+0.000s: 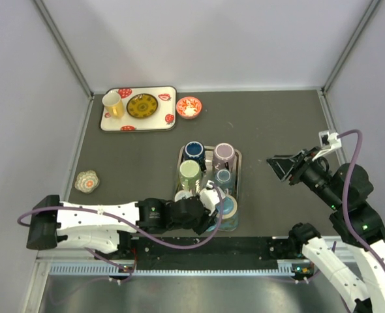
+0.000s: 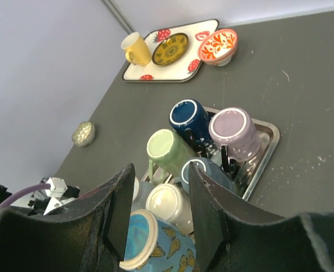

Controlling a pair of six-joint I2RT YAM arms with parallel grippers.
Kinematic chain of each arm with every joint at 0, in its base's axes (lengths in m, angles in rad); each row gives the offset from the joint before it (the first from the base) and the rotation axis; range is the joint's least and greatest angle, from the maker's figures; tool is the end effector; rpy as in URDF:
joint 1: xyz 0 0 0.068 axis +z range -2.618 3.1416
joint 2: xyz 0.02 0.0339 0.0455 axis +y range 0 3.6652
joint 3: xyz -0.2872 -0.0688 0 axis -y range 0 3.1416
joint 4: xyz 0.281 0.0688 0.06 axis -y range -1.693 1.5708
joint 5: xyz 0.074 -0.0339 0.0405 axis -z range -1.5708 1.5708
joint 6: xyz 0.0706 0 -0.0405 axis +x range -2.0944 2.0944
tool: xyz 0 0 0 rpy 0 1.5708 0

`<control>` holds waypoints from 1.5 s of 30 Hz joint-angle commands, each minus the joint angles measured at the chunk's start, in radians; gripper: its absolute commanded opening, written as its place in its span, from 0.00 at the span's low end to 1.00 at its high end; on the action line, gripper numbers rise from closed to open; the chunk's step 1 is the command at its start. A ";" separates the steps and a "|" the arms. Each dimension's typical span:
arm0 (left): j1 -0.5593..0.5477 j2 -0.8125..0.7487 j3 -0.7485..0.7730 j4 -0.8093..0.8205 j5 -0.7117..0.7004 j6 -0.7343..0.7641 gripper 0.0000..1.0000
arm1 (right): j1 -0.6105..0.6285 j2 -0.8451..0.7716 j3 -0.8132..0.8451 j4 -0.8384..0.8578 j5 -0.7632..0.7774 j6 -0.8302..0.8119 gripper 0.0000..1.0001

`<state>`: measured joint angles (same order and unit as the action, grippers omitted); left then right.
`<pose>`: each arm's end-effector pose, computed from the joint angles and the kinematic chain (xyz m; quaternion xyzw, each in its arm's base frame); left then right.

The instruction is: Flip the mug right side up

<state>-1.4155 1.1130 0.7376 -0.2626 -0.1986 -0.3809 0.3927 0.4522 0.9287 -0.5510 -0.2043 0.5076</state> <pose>0.0589 -0.2859 0.2386 0.4008 0.7945 -0.2948 0.3480 0.1115 0.0617 0.4105 -0.0274 0.7319 0.3617 0.5768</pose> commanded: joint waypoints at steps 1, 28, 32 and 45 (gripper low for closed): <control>-0.003 0.005 0.056 0.164 -0.025 -0.029 0.00 | 0.008 -0.010 -0.014 0.011 0.008 -0.007 0.43; -0.003 0.217 0.019 0.146 -0.165 -0.075 0.00 | 0.006 -0.010 -0.076 0.026 0.002 -0.017 0.43; -0.003 0.255 0.037 0.154 -0.167 -0.081 0.00 | 0.006 -0.004 -0.076 0.031 -0.001 -0.018 0.43; -0.005 0.219 0.026 0.097 -0.156 -0.115 0.25 | 0.006 -0.007 -0.083 0.029 -0.003 -0.020 0.43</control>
<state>-1.4231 1.3849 0.7547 -0.1558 -0.3309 -0.4812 0.3927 0.4465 0.8490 -0.5617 -0.2050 0.4980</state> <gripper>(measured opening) 0.284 0.430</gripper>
